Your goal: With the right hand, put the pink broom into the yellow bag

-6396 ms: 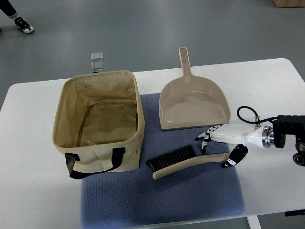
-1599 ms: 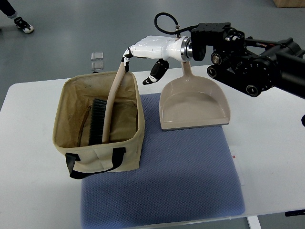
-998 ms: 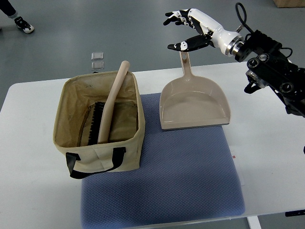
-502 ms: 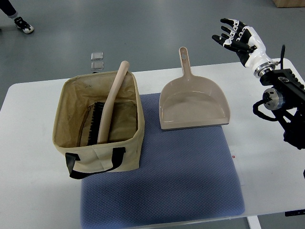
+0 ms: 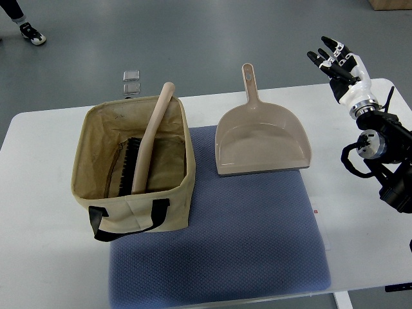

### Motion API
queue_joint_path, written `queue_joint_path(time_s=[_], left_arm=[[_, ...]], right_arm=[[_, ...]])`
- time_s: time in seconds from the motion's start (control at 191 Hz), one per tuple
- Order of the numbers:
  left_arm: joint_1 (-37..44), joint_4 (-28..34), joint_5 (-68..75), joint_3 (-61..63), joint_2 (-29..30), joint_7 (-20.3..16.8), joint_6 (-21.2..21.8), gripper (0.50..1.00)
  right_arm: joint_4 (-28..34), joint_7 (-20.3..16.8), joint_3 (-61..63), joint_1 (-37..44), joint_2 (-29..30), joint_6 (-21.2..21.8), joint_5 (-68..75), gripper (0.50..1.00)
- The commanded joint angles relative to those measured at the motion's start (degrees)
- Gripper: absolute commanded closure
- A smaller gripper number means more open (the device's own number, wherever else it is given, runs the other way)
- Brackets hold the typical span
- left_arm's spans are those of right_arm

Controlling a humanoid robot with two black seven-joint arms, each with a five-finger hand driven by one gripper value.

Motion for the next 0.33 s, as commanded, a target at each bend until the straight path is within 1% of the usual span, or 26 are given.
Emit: queue_joint_path(time_s=[0.0,0.141,0.329], left_arm=[[0.0,0.0,0.0,0.0,0.0,0.0,0.0,0.500],[0.0,0.0,0.0,0.1,0.0,0.0,0.0,0.500],[0.3,0.0,0.0,0.0,0.0,0.0,0.0,0.500]], right_arm=[[0.0,0.0,1.8,-0.2,1.1,0.2,0.0,0.570],[0.0,0.0,5.4,-1.0,2.9,0.5,0.0,0.570],[0.0,-0.1,5.8,-1.8,3.6,0.6,0.0,0.570]])
